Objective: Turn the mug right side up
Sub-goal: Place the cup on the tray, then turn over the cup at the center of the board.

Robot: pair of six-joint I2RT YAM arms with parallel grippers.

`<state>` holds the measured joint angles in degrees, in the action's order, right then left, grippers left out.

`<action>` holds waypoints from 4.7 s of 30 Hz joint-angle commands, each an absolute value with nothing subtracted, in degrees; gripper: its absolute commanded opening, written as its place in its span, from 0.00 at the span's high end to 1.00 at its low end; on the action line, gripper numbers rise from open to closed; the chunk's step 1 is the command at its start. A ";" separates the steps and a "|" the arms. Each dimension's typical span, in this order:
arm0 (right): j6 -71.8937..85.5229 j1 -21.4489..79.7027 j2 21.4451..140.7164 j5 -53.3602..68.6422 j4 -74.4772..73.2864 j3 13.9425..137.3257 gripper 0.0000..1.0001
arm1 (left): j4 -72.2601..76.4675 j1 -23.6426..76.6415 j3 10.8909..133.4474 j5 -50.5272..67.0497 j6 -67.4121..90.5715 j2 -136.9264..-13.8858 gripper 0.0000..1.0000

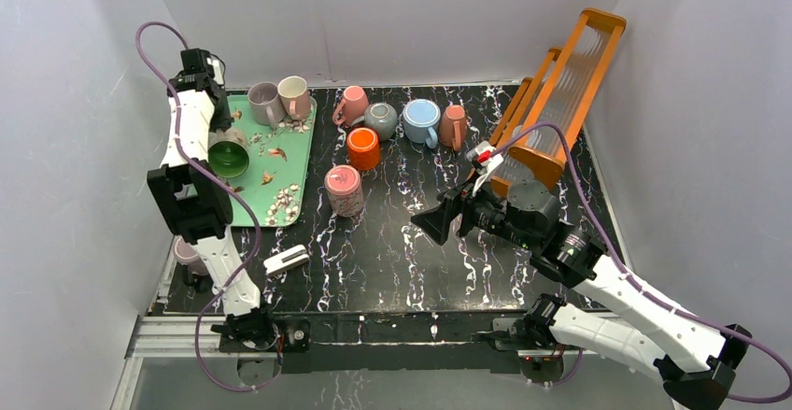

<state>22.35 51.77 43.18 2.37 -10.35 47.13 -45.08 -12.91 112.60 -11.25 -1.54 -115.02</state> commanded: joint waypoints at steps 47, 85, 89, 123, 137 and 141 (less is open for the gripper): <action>21.93 51.85 42.18 -0.41 -13.29 51.46 0.01 | -24.09 -11.69 92.80 -12.58 7.78 -98.46 0.39; 25.36 51.83 42.25 0.31 -14.31 50.43 0.01 | 9.24 -11.69 80.27 -14.10 12.01 -112.73 0.68; 25.70 51.82 42.98 0.28 -13.56 49.88 0.01 | 9.91 -11.69 84.22 -11.28 12.00 -116.77 0.68; 33.07 51.83 48.50 -8.05 -24.36 57.14 0.01 | -23.31 -11.34 78.65 8.02 13.75 -83.95 0.20; 29.18 51.92 66.10 -2.55 -20.38 64.34 0.01 | -23.71 2.08 53.69 19.12 12.49 -60.47 0.01; 29.70 51.88 72.65 -7.12 -21.13 69.12 0.01 | -20.50 4.55 48.07 21.31 13.29 -56.58 0.02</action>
<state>30.02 51.77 68.47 -3.27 -23.51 62.87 -22.72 2.63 52.16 16.71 13.47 -60.40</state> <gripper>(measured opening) 0.985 0.983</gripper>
